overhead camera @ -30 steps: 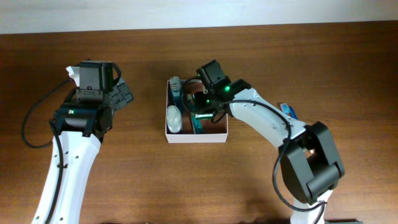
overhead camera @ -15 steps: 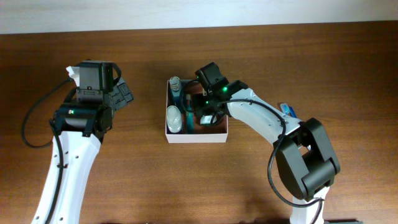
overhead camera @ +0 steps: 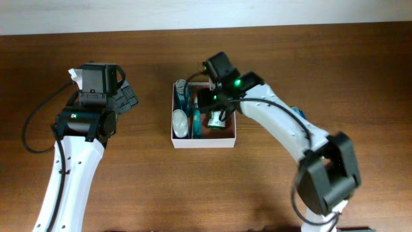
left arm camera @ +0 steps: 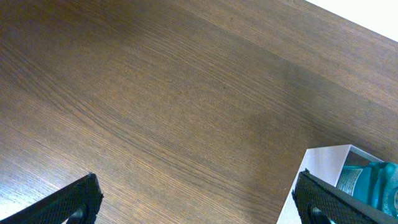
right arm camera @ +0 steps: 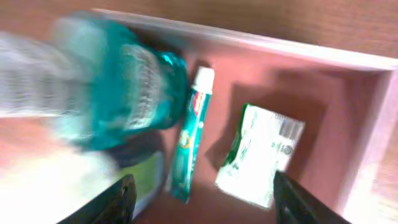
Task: Pack container
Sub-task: 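Withdraw the right gripper to the blue toothbrush and razor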
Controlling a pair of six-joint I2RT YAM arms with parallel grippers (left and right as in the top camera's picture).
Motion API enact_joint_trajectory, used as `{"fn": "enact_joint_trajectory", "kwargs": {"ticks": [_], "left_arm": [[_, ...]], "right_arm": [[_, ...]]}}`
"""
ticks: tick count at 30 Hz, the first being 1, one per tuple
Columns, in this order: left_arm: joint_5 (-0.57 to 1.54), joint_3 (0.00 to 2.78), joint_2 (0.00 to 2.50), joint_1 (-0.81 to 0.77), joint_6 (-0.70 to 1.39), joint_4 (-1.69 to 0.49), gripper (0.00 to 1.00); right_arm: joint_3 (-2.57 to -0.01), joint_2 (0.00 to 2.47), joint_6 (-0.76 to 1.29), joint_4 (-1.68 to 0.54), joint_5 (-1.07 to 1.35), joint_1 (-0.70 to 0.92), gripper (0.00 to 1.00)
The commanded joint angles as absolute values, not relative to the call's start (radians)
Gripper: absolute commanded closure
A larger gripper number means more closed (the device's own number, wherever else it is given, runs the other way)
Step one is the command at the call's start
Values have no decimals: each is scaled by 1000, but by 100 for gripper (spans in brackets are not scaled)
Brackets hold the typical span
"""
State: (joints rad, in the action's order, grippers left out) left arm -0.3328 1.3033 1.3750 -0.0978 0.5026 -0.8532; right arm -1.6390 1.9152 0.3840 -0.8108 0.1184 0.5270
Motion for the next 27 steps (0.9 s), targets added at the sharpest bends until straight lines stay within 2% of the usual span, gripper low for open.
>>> {"fn": "enact_joint_trajectory", "kwargs": {"ticks": [1, 8, 13, 19, 27], "left_arm": [[-332, 1311, 1380, -95, 508, -854, 1], [-332, 1311, 1380, -95, 508, -854, 1], [-332, 1311, 1380, -95, 508, -854, 1], [-332, 1311, 1380, -95, 508, -854, 1], [-332, 1311, 1380, -95, 508, -854, 1]], "right_arm": [[-1707, 1808, 340, -875, 57, 492, 37], [-1707, 1757, 193, -1121, -92, 295, 37], [-1682, 1758, 110, -1198, -110, 147, 37], [-1583, 1758, 82, -1178, -105, 1, 37], [-1311, 1758, 31, -949, -72, -61, 42]]}}
